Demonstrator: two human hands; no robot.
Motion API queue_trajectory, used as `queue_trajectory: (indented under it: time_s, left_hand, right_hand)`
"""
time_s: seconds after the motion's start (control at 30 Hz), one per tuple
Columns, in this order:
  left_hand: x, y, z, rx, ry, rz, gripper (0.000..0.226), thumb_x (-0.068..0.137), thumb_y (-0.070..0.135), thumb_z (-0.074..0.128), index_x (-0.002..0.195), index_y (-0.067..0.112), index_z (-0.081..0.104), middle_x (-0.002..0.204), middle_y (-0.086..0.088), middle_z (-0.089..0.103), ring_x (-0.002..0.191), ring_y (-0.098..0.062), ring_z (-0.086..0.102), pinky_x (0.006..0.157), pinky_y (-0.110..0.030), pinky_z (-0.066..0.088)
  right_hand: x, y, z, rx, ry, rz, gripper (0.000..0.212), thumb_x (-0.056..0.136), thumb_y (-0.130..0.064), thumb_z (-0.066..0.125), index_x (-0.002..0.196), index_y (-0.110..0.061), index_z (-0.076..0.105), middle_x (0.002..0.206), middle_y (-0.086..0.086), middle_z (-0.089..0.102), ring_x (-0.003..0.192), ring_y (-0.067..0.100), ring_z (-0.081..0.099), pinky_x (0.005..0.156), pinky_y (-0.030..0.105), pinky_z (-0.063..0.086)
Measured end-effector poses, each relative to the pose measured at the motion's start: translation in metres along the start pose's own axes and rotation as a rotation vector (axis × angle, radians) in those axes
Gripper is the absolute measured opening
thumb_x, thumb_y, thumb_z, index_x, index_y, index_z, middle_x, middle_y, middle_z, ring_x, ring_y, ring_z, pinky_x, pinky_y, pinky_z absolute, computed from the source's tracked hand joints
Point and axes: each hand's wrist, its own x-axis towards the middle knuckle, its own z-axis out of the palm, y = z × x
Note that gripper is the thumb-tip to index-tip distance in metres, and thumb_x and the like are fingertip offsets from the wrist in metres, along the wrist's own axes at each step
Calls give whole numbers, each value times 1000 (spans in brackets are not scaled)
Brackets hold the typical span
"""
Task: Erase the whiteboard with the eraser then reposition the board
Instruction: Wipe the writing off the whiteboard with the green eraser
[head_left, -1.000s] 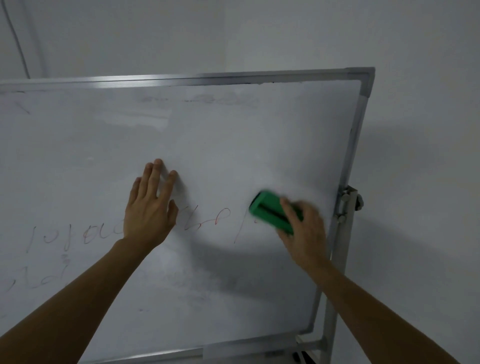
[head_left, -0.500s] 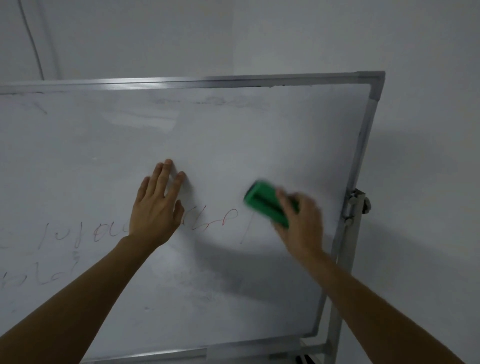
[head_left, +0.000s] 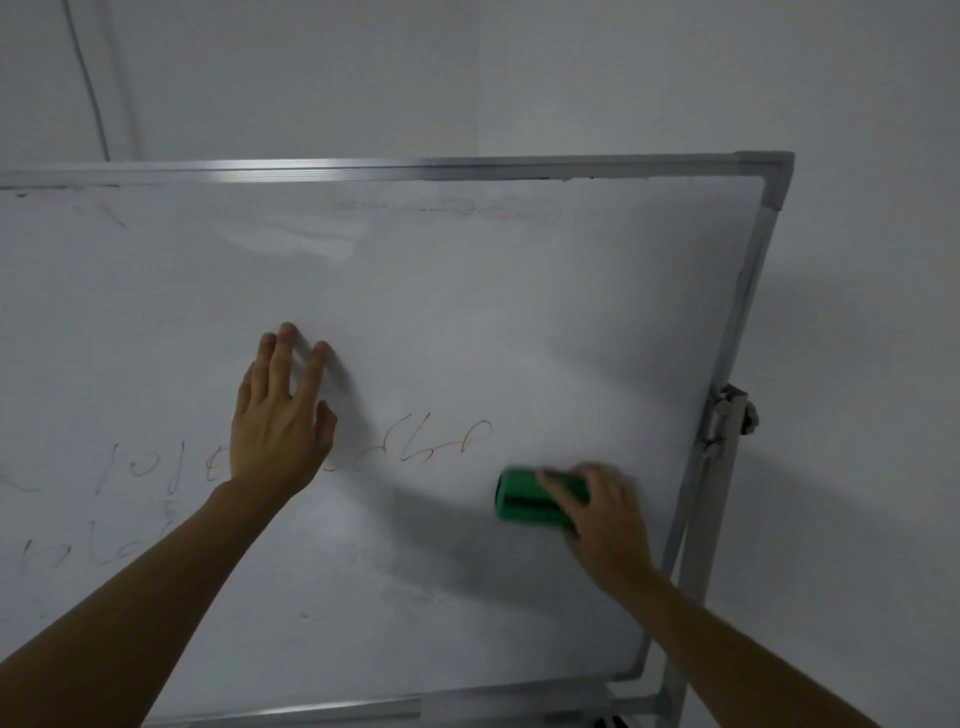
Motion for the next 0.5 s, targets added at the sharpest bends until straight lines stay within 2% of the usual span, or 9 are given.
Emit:
queue_trajectory:
  time_s: [0.1, 0.17, 0.2, 0.27, 0.33, 0.4, 0.43, 0.5]
  left_hand:
    - [1, -1, 0, -2, -2, 7, 70, 88, 21, 61, 148, 10, 29, 158, -20, 11, 146, -37, 9, 112, -53, 24]
    - [1, 0, 2, -14, 11, 9, 70, 88, 20, 61, 148, 10, 29, 158, -20, 11, 146, -37, 9, 111, -53, 24]
    - [1, 0, 3, -16, 13, 11, 70, 88, 21, 61, 148, 10, 28, 158, -20, 11, 146, -37, 9, 112, -54, 25]
    - [1, 0, 4, -18, 16, 14, 70, 88, 21, 61, 148, 9, 28, 158, -21, 11, 146, -38, 9, 112, -55, 26]
    - [1, -3, 3, -19, 22, 17, 69, 88, 22, 61, 148, 9, 29, 158, -21, 12, 146, -38, 10, 112, -54, 24]
    - [2, -7, 1, -9, 21, 40, 65, 89, 23, 58, 147, 9, 31, 157, -22, 14, 145, -39, 13, 112, -54, 23]
    - [2, -12, -1, 3, 29, 55, 62, 90, 25, 55, 147, 10, 32, 157, -22, 14, 145, -39, 14, 112, -53, 22]
    - [6, -22, -6, 26, 47, 69, 63, 88, 31, 46, 146, 11, 33, 157, -22, 14, 145, -39, 13, 113, -52, 21]
  right_hand:
    - [61, 11, -38, 103, 229, 247, 88, 67, -30, 83, 143, -27, 38, 120, 21, 53, 105, 38, 50, 83, 46, 47]
    - [75, 7, -45, 181, 319, 416, 88, 72, -33, 80, 146, -25, 34, 122, 21, 51, 107, 38, 49, 83, 48, 47]
    - [71, -1, -41, 201, 332, 441, 89, 72, -33, 80, 147, -24, 34, 122, 21, 51, 106, 38, 49, 83, 47, 47]
    - [42, -24, -15, 198, 241, 348, 93, 70, -30, 81, 149, -23, 33, 118, 21, 52, 103, 37, 50, 82, 44, 47]
    - [-7, -48, 17, 133, 33, 214, 112, 64, -28, 86, 152, -33, 18, 116, 18, 54, 103, 35, 52, 82, 44, 50]
    - [-50, -61, 40, 118, -147, 195, 130, 56, -26, 91, 151, -40, 3, 113, 14, 57, 102, 33, 53, 83, 44, 52]
    - [-60, -61, 45, 121, -150, 192, 133, 55, -25, 91, 151, -42, 0, 112, 13, 57, 101, 33, 54, 83, 44, 53]
    - [-47, -52, 43, 143, -79, 171, 126, 60, -25, 89, 151, -43, 3, 116, 15, 57, 102, 35, 56, 85, 47, 53]
